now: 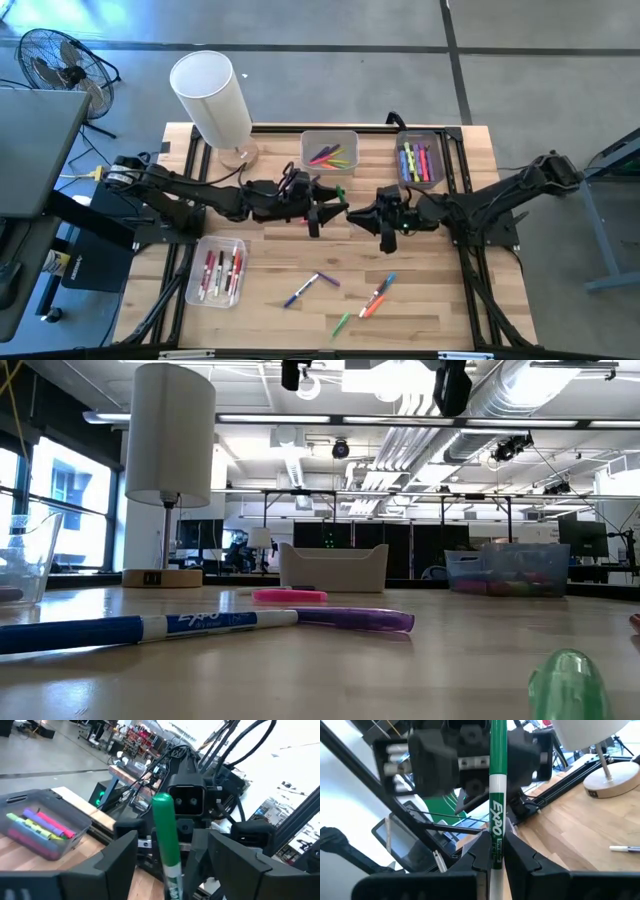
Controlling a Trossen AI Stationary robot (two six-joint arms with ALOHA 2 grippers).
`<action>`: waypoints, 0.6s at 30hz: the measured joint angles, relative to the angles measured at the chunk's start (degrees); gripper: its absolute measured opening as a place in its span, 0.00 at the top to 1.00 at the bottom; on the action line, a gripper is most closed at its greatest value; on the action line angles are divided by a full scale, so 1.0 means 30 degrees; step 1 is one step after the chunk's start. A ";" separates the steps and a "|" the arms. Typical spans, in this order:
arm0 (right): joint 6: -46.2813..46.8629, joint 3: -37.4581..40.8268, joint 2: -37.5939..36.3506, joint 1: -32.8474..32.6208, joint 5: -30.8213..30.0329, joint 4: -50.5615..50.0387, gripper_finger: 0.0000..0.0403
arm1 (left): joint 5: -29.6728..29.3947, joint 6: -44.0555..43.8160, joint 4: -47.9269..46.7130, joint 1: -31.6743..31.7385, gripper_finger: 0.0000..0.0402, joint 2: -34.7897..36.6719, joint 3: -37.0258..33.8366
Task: Pick & Place Markers
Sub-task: Put the green marker pen into the transparent bin
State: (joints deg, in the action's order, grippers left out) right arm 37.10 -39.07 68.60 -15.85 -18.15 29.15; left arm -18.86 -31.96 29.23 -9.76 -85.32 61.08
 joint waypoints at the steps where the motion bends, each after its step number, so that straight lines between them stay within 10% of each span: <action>1: -0.0007 0.0000 0.0000 0.0128 0.0084 -0.0014 0.93 | 0.0036 0.0000 0.0199 0.0000 0.44 -0.0200 0.0019; 18: -0.0921 0.0000 0.0000 0.0537 0.0777 -0.0264 0.93 | 0.0148 -0.0933 0.0067 0.0000 0.91 -0.0413 0.0007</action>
State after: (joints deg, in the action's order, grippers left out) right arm 34.34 -39.07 68.60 -14.24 -15.82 28.35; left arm -18.42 -34.76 29.43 -9.76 -86.56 61.10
